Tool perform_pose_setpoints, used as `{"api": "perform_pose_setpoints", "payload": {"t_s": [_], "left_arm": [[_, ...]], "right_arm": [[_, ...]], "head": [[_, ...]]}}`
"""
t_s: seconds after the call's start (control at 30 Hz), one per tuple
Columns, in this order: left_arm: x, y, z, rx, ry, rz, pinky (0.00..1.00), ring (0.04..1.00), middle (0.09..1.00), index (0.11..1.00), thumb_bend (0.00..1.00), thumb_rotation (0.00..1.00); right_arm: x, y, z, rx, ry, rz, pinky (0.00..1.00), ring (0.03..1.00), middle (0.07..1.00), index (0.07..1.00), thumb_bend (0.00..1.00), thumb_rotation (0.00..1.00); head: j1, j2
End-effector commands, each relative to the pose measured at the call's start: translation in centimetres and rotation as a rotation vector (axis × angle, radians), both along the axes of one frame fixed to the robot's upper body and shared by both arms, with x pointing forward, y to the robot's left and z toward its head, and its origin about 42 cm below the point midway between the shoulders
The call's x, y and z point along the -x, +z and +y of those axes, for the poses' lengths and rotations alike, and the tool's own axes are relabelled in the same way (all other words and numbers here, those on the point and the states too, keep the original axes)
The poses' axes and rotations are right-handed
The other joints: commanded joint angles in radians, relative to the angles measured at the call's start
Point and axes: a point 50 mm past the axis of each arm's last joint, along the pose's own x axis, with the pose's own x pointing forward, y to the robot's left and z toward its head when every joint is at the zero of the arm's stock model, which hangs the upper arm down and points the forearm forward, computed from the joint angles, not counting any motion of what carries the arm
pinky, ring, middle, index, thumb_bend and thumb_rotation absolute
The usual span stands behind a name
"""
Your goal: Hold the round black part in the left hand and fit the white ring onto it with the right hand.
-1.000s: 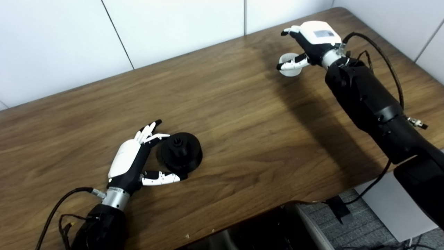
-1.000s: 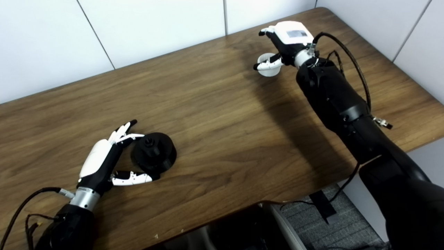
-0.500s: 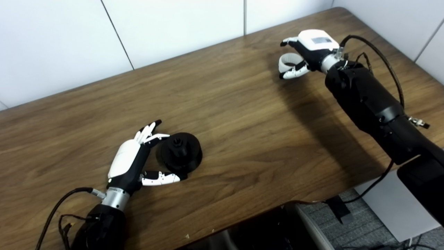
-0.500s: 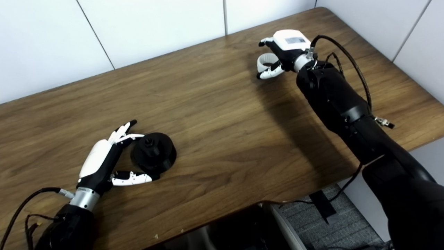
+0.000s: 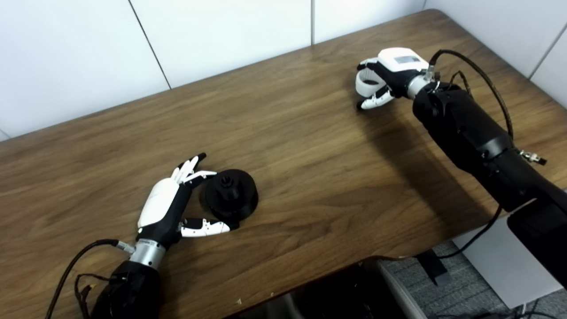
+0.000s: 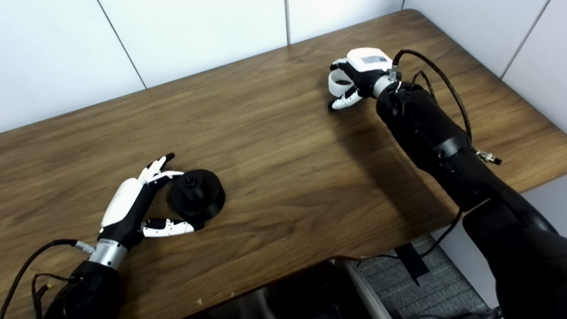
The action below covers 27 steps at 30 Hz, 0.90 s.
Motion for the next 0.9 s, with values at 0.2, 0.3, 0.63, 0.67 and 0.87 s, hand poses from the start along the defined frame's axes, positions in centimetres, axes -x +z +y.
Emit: {"api": "perform_pose_setpoints", "payload": {"t_s": [0.2,0.3,0.63,0.67,0.87], "left_arm": [[0.0,0.4,0.8,-0.013,0.018,0.001,1.00,1.000,1.000,0.693,1.00,0.41],[0.0,0.5,0.9,-0.012,0.018,-0.001,1.00,1.000,1.000,0.692,1.00,0.42],[0.0,0.5,1.1,-0.019,0.020,0.000,1.00,1.000,1.000,0.690,1.00,0.42],[0.0,0.5,1.1,-0.020,0.020,-0.001,1.00,1.000,1.000,0.690,1.00,0.42],[0.1,0.5,1.1,-0.017,0.020,0.002,1.00,1.000,1.000,0.690,1.00,0.42]], "right_arm": [[-1.0,2.1,-0.9,0.043,-0.030,-0.041,0.92,0.913,0.906,0.876,0.62,0.35],[-1.1,2.0,-1.2,0.041,-0.041,-0.035,0.93,0.904,0.906,0.873,0.62,0.33],[-1.2,1.7,-2.5,0.036,-0.071,-0.045,0.93,0.892,0.886,0.863,0.67,0.31],[-1.2,1.7,-2.6,0.035,-0.073,-0.047,0.92,0.890,0.883,0.861,0.67,0.32],[-1.0,1.8,-3.0,0.043,-0.082,-0.049,0.92,0.888,0.869,0.856,0.67,0.31]], "head": [[-0.001,0.003],[0.000,0.005],[0.000,0.008],[0.000,0.009],[-0.001,0.012]]}}
